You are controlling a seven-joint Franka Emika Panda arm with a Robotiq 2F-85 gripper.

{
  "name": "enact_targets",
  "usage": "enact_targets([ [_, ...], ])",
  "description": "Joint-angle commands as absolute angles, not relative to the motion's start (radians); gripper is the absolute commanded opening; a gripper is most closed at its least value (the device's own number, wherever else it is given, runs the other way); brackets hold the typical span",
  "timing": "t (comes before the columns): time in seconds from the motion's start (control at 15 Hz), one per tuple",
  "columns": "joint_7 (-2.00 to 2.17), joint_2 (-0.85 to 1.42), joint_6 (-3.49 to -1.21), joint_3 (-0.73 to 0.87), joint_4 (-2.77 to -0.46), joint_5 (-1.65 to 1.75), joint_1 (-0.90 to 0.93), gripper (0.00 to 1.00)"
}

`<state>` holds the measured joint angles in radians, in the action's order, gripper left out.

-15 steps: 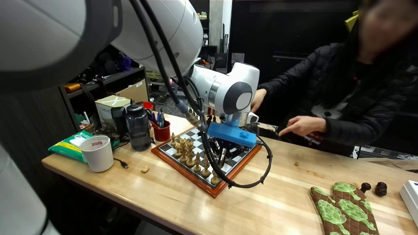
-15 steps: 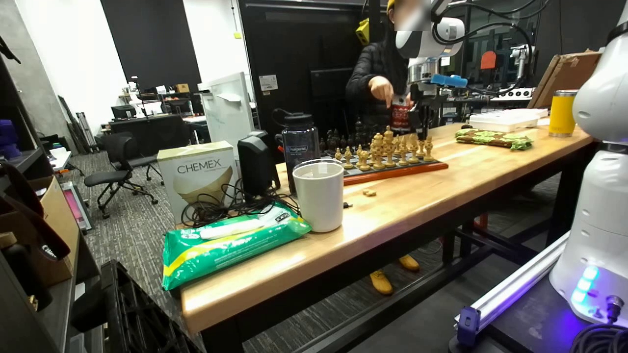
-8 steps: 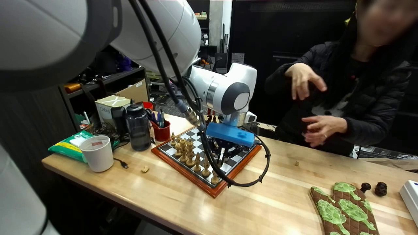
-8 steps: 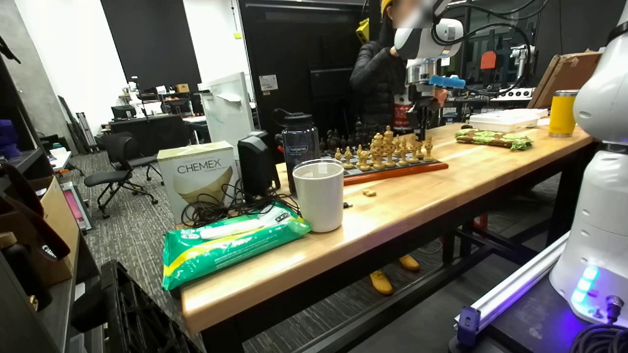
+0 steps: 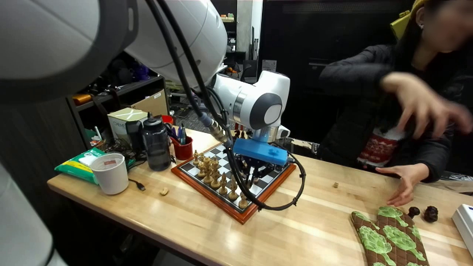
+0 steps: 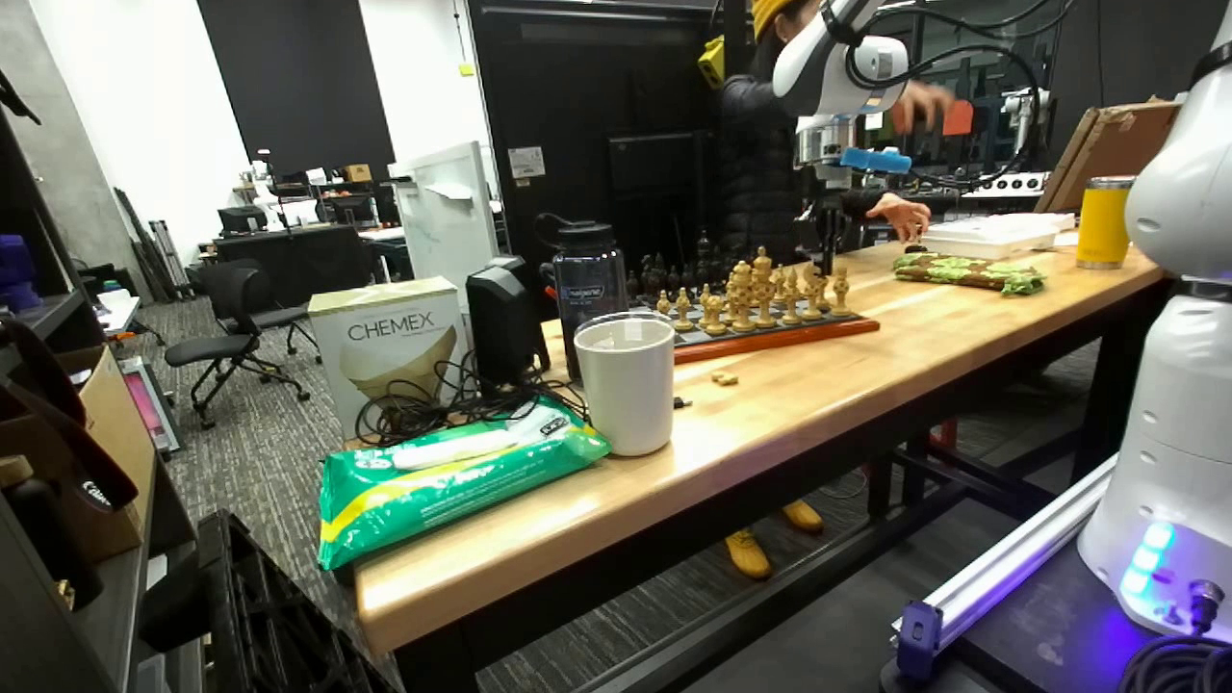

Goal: Move one white chess piece forwards.

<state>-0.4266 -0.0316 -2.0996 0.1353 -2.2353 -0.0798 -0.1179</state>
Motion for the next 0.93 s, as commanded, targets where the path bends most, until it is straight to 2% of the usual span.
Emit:
enact_targets([
  [0.0,-0.427,-0.052,-2.112,0.130,-2.245,-0.070,-0.114,0.37],
  [0.2,-0.429,-0.052,-2.115,0.129,-2.242,-0.071,-0.112,0.53],
  [0.6,-0.415,-0.072,-2.105,0.124,-2.237,-0.052,-0.110,0.95],
  [0.73,-0.406,-0.092,-2.098,0.120,-2.237,-0.037,-0.108,1.00],
  [0.87,-0.386,-0.121,-2.079,0.116,-2.239,-0.027,-0.105,1.00],
])
